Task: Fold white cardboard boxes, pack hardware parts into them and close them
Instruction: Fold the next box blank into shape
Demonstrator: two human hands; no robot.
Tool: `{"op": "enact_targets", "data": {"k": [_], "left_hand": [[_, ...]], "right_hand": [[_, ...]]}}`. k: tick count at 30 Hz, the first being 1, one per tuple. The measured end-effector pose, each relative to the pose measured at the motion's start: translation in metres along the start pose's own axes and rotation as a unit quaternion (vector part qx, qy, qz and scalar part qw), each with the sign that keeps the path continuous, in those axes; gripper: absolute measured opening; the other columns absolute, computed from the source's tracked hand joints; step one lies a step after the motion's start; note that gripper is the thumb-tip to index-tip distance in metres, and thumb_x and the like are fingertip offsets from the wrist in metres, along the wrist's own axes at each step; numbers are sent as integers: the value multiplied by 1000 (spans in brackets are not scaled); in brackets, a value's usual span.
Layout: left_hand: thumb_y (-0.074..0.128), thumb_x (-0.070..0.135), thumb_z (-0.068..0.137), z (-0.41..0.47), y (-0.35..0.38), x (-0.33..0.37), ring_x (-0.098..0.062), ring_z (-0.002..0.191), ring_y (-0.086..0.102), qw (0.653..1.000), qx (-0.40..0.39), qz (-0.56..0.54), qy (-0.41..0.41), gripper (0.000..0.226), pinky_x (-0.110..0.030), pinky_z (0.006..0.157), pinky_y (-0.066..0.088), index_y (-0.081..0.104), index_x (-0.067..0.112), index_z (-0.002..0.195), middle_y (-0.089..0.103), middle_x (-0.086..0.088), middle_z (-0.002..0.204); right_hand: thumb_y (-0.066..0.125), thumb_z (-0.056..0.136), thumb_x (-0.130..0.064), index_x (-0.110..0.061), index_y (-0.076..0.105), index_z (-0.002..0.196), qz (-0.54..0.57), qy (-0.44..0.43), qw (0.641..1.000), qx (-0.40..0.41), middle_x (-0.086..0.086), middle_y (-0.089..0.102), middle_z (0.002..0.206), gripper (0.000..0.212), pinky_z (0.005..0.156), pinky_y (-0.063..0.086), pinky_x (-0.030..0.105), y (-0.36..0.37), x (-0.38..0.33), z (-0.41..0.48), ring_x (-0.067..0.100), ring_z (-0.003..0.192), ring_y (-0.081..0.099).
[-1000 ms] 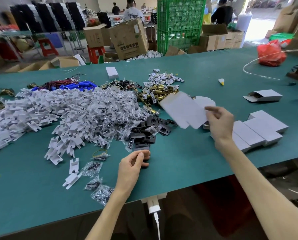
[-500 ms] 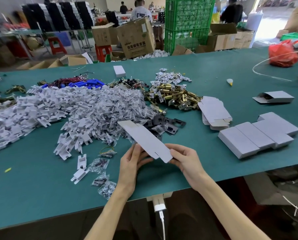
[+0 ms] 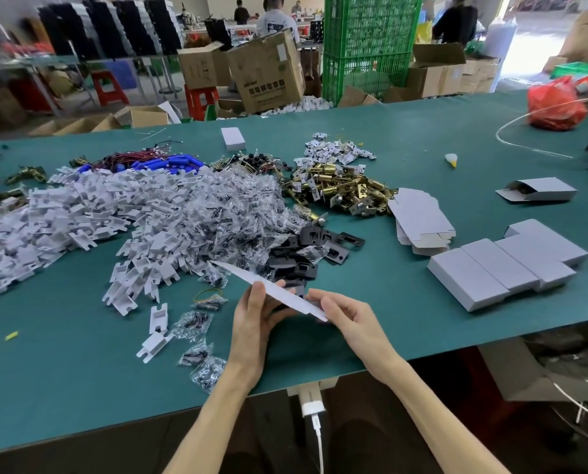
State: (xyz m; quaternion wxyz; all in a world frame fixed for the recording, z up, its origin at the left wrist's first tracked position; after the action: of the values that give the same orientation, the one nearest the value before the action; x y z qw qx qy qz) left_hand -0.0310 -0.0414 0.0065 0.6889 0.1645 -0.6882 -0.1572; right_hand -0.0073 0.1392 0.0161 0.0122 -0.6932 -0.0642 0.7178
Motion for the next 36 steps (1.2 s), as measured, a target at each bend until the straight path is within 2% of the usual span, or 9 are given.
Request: {"op": "enact_targets", "data": {"k": [6, 9, 11, 14, 19, 22, 27, 33, 36], "left_hand": [[81, 77, 64, 1, -4, -3, -37, 108, 72, 999, 24, 39, -2, 114, -41, 90, 60, 48, -6, 135, 71, -24, 121], [83, 75, 62, 3, -6, -8, -25, 82, 74, 996, 30, 82, -2, 102, -35, 82, 61, 52, 7, 131, 72, -11, 106], [79, 54, 81, 5, -7, -13, -20, 70, 68, 995, 20, 93, -1, 69, -27, 67, 59, 53, 7, 124, 72, -7, 95], [67, 19, 99, 7, -10, -14, -17, 65, 62, 993, 19, 115, 9, 25, -25, 58, 53, 55, 6, 117, 74, -11, 95], [65, 11, 100, 5, -9, -12, -16, 61, 59, 990, 15, 141, 21, 19, -25, 55, 50, 56, 4, 115, 72, -9, 90], [64, 11, 101, 4, -6, -10, -15, 62, 58, 989, 11, 145, 23, 17, -25, 56, 51, 56, 3, 115, 71, -9, 90], [66, 22, 97, 2, -3, -7, -13, 62, 56, 990, -3, 136, 32, 23, -23, 56, 50, 64, 4, 111, 72, -5, 89], [69, 38, 92, 0, 0, -5, -16, 60, 57, 992, -21, 118, 30, 23, -25, 58, 52, 76, 17, 98, 71, -13, 81], [73, 57, 86, -2, 3, -4, -20, 70, 65, 993, -27, 109, 24, 48, -29, 69, 58, 76, 13, 105, 74, -17, 89]], "right_hand": [[81, 85, -32, -31, 65, 134, -119, -84, 988, -59, -18, 65, 132, 51, 108, 43, 27, 17, -7, -6, 10, 127, 56], [72, 94, -19, -27, 76, 105, -98, -95, 990, -19, -19, 72, 100, 14, 85, 48, 18, 16, -6, -5, 0, 95, 65], [70, 96, -21, -21, 72, 84, -47, -52, 997, 26, -7, 69, 77, 12, 69, 45, 23, 6, 1, -2, 4, 73, 58], [72, 93, -22, -13, 70, 107, 45, -14, 997, 57, 3, 75, 100, 16, 74, 53, 24, -7, 9, -2, 16, 88, 68], [67, 80, -19, -19, 57, 126, 148, 17, 986, 71, 7, 71, 120, 47, 88, 58, 39, -15, 18, 1, 30, 112, 66], [66, 81, -15, -23, 57, 133, 141, 4, 988, 58, 4, 69, 126, 53, 94, 57, 44, -14, 18, 3, 28, 116, 65], [66, 87, -14, -27, 58, 139, 128, -26, 990, 49, -5, 68, 131, 55, 90, 54, 27, -11, 10, 3, 15, 119, 63], [75, 92, -19, -30, 62, 134, 128, -31, 989, 68, -3, 70, 125, 46, 91, 58, 34, -12, 7, 3, 22, 114, 67], [73, 93, -21, -30, 58, 141, 122, -39, 991, 46, -5, 66, 134, 51, 98, 55, 34, -9, 2, 2, 17, 123, 62]]}}
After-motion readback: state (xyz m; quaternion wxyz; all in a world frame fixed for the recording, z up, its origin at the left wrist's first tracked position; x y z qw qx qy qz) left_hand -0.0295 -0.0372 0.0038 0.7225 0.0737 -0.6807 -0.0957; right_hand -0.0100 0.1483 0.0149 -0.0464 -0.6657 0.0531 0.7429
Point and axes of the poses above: each hand's wrist, its own z-axis towards the middle knuckle, its own y-axis out of the palm, x = y × z, the point moved 8 cm from there along z, towards the middle knuckle
